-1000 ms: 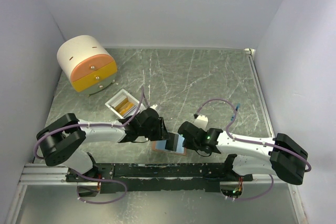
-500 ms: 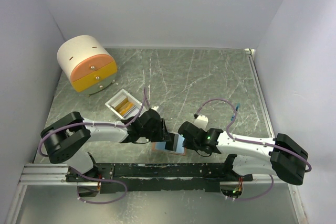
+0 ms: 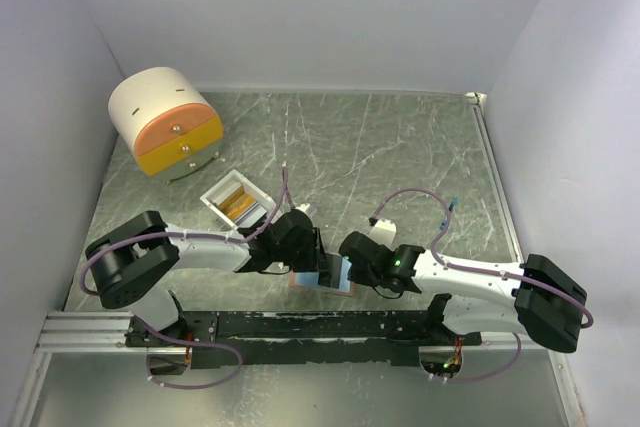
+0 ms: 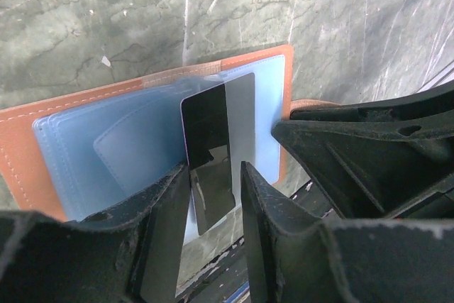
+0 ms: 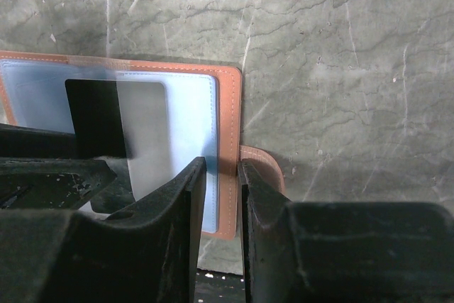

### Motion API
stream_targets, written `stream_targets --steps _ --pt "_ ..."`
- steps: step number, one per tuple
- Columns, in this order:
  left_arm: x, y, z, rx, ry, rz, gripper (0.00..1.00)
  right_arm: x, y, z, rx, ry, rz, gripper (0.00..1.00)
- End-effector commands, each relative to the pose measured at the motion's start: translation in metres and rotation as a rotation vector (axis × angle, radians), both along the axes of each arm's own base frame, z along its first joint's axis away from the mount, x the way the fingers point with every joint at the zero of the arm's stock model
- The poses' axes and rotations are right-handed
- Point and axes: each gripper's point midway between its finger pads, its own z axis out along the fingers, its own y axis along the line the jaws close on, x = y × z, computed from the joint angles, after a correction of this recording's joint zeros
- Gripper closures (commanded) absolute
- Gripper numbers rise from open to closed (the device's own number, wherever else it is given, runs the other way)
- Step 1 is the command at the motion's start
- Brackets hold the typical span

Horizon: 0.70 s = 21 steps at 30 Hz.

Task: Put the credit cards into the card holder
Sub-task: Insert the credit card into the card holder.

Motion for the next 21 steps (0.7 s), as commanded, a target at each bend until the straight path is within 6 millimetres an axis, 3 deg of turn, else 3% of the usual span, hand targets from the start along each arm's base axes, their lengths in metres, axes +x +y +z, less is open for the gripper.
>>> stream_targets --steps 1,14,21 --pt "0.000 -0.004 -0.002 0.033 -0.016 -0.014 0.55 -0.008 -0.001 -0.014 -0.004 0.034 0.006 0.76" --pt "0.016 0.037 0.003 0.208 -0.114 0.072 0.53 -0.008 -0.004 -0.013 -0.008 0.030 0.004 0.76" --pt "0.016 0.020 0.025 0.118 -0.125 0.049 0.51 -0.007 -0.003 -0.012 -0.009 0.029 0.006 0.76"
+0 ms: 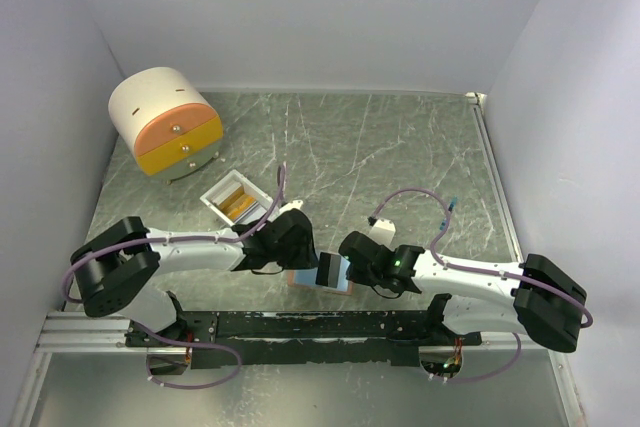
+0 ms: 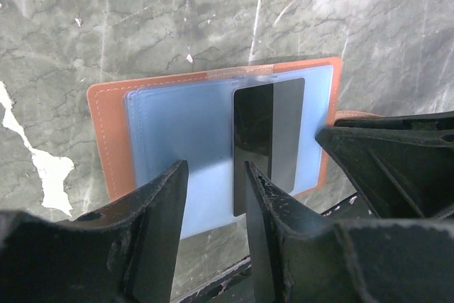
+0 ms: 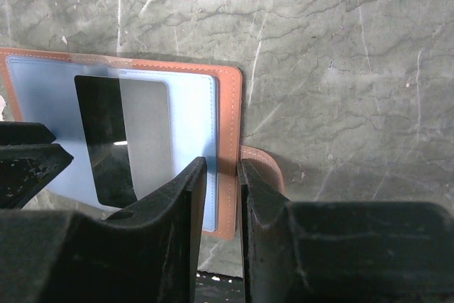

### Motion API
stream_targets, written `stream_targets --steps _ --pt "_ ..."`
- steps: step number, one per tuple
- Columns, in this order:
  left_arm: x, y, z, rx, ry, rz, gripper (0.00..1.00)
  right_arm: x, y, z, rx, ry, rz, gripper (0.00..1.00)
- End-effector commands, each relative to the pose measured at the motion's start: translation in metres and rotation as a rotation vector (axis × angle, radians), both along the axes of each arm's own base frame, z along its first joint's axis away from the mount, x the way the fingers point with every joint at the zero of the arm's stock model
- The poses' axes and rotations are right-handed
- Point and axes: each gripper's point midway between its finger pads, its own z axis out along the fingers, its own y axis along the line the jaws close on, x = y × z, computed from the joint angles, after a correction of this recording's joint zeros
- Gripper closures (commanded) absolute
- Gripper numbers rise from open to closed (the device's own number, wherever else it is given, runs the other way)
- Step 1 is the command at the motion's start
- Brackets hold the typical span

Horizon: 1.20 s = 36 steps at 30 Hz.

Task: Put the credit cards into the card holder
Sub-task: Insert the credit card into the card holder.

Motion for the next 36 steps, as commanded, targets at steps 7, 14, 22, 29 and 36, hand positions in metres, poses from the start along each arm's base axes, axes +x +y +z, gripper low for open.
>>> stream_targets --steps 7,14,22,29,36 --pt "-0.002 -0.029 0.025 -0.138 -0.015 -0.060 0.49 -0.009 -0.006 -0.012 -0.031 0.037 0.010 0.76" --pt "-0.001 -0.035 0.019 -0.136 -0.009 -0.076 0.49 -0.008 -0.005 -0.012 -0.030 0.035 0.012 0.76" --pt "-0.002 -0.038 0.012 -0.135 0.006 -0.083 0.50 -0.008 -0.004 -0.012 -0.026 0.035 0.015 0.76" --pt "-0.005 -0.043 0.012 -0.154 0.017 -0.092 0.50 -0.008 -0.004 -0.014 -0.025 0.036 0.016 0.76" --pt "-0.009 -0.049 0.013 -0.159 0.022 -0.105 0.51 -0.008 -0.003 -0.015 -0.021 0.038 0.018 0.76"
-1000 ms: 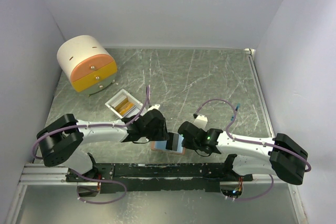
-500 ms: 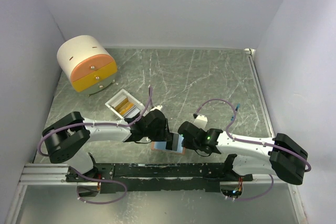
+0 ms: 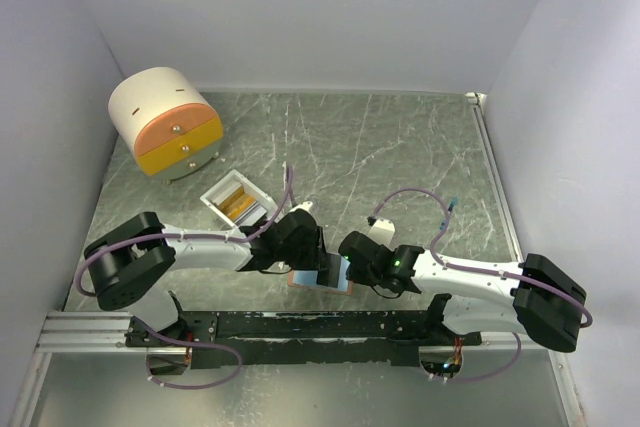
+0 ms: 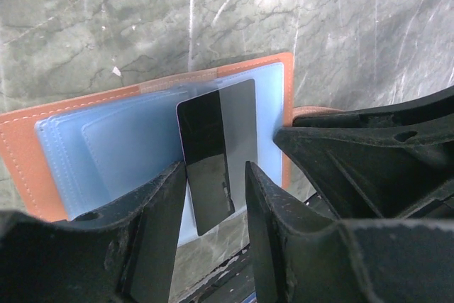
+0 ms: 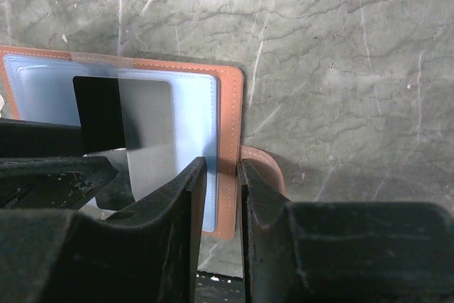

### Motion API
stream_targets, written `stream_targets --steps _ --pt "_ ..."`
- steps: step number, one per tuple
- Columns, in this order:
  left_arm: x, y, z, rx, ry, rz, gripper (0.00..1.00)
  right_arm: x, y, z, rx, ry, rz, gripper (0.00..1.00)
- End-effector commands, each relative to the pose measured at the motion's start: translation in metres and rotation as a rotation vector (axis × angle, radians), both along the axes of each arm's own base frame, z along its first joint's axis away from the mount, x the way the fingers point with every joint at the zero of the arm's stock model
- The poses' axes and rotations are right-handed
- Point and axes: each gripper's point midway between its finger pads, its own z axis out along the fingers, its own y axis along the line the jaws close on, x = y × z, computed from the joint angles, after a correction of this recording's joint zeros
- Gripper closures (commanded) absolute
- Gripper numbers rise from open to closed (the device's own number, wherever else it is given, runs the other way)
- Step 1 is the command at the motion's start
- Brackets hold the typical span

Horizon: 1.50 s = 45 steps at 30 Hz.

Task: Put the credit cards into the card holder
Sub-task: Insert the credit card into the card holder.

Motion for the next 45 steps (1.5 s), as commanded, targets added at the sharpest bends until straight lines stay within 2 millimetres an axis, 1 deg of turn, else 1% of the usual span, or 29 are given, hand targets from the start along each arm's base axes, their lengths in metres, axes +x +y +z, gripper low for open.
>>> stream_targets --steps 1,6,9,12,18,22,25,28,32,34,37,39,45 --pt "-0.003 -0.021 0.013 -0.053 -0.007 -0.034 0.51 -0.009 -0.003 -0.015 -0.017 0.040 0.011 0.76" --pt "-0.005 -0.026 0.012 -0.040 -0.010 -0.048 0.51 -0.009 -0.003 -0.014 -0.017 0.039 0.010 0.76" --pt "-0.005 -0.022 0.008 -0.009 -0.011 -0.048 0.51 -0.009 -0.004 -0.014 -0.018 0.038 0.008 0.76" --pt "-0.004 -0.017 0.006 0.011 -0.016 -0.037 0.51 -0.009 -0.005 -0.014 -0.018 0.038 0.008 0.76" --pt "-0.001 -0.009 0.010 0.032 -0.041 -0.017 0.51 -0.010 -0.005 -0.014 -0.018 0.039 0.009 0.76" --pt "0.003 0.007 0.004 0.101 -0.062 0.011 0.51 -0.010 -0.007 -0.014 -0.021 0.037 0.006 0.76" --pt "0.005 0.015 0.000 0.130 -0.075 0.027 0.51 -0.009 -0.007 -0.014 -0.017 0.034 0.006 0.76" --pt "0.007 0.017 0.001 0.144 -0.081 0.032 0.51 -0.010 -0.007 -0.015 -0.023 0.037 0.008 0.76" --pt "0.011 0.020 0.007 0.166 -0.098 0.043 0.51 -0.009 -0.006 -0.015 -0.025 0.033 0.015 0.76" --pt "0.011 0.016 0.014 0.143 -0.102 0.038 0.51 -0.007 -0.004 -0.013 -0.017 0.027 0.018 0.76" --pt "0.008 0.002 0.031 0.063 -0.101 0.011 0.50 -0.006 -0.001 -0.010 -0.005 0.018 0.023 0.76" --pt "0.005 -0.007 0.038 0.016 -0.090 -0.006 0.49 -0.006 0.000 -0.010 -0.003 0.016 0.025 0.76" --pt "0.000 -0.021 0.037 -0.044 -0.066 -0.044 0.48 -0.006 0.001 -0.010 -0.009 0.021 0.030 0.76"
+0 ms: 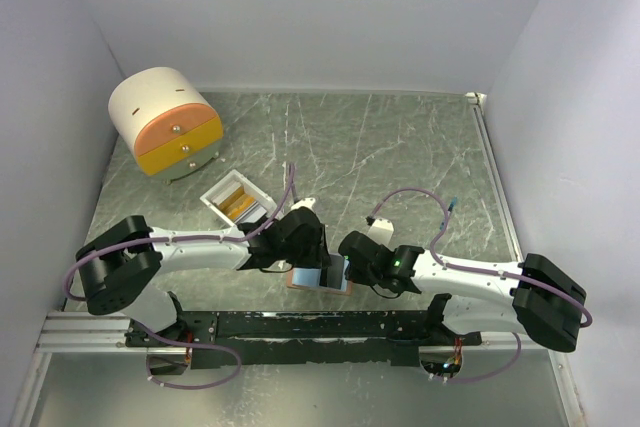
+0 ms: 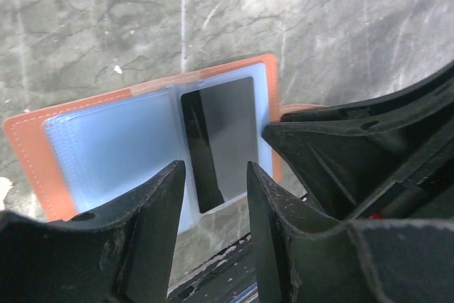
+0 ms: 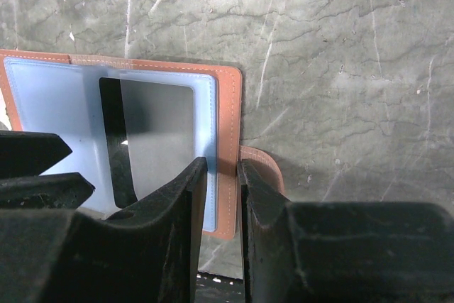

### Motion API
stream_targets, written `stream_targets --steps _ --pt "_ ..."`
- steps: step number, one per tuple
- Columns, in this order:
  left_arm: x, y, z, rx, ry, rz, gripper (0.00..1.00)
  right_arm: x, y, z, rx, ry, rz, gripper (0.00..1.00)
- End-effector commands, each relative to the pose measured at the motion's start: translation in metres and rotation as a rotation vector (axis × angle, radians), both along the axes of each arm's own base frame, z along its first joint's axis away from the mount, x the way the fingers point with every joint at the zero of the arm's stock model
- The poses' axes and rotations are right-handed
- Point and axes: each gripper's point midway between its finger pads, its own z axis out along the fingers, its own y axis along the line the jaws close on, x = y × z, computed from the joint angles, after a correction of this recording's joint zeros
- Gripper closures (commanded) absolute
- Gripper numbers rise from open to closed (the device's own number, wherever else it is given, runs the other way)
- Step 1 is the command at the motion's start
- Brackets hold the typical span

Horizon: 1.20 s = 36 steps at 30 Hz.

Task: Put the credit cards into the card holder
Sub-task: Insert the credit card into the card holder.

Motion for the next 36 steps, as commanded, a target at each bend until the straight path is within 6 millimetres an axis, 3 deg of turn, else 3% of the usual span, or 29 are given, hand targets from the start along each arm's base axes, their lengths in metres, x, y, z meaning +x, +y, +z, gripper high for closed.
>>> stream_targets --steps 1,18,31,36 --pt "-0.003 -0.025 0.017 -0.100 -0.002 -0.053 0.48 -0.006 -0.002 -0.011 -0.020 0.028 0.013 0.76" --pt "-0.004 -0.024 -0.008 -0.054 0.028 -0.051 0.48 -0.007 -0.004 -0.011 -0.012 0.028 0.007 0.76" --pt "-0.009 -0.031 -0.012 -0.078 0.055 -0.074 0.48 -0.007 -0.002 -0.010 -0.012 0.027 0.013 0.76" --pt "-0.010 -0.035 -0.004 -0.111 0.053 -0.079 0.48 -0.007 -0.002 -0.011 -0.015 0.027 0.013 0.76"
